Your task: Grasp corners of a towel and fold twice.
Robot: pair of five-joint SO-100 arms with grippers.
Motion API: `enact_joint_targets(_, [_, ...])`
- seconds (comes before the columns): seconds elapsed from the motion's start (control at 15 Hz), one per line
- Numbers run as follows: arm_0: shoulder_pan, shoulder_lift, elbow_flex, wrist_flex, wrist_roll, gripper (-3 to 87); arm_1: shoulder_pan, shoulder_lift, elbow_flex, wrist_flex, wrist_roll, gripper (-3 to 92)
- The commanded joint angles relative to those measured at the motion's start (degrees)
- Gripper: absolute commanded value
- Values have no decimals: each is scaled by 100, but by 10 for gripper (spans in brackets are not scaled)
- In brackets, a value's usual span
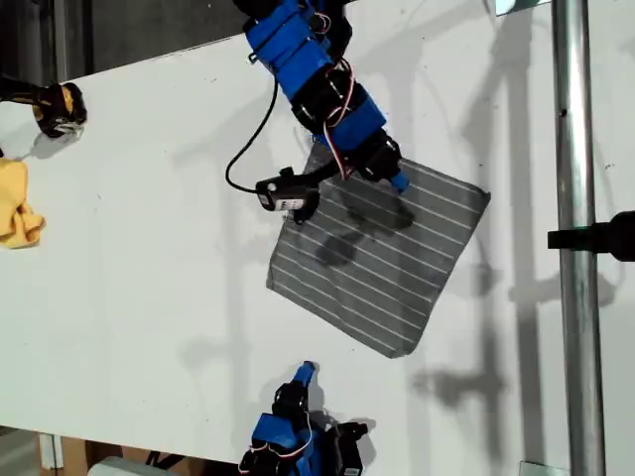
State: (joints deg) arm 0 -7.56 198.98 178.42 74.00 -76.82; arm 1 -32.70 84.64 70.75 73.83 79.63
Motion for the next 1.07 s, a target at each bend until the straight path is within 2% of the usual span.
enact_joint_targets(0.0, [-123,26,26,26,26,-12,-211,-141,-396,-580,70,-1])
enact_joint_targets(0.27, [-114,26,26,26,26,-13,-378,-457,-281,-1020,53,35])
enact_joint_targets(0.6, [18,26,26,26,-26,-15,-800,-976,-79,-1459,53,292])
enact_joint_targets(1.0, [18,26,26,26,-18,-15,-791,-1828,-97,-1529,158,352])
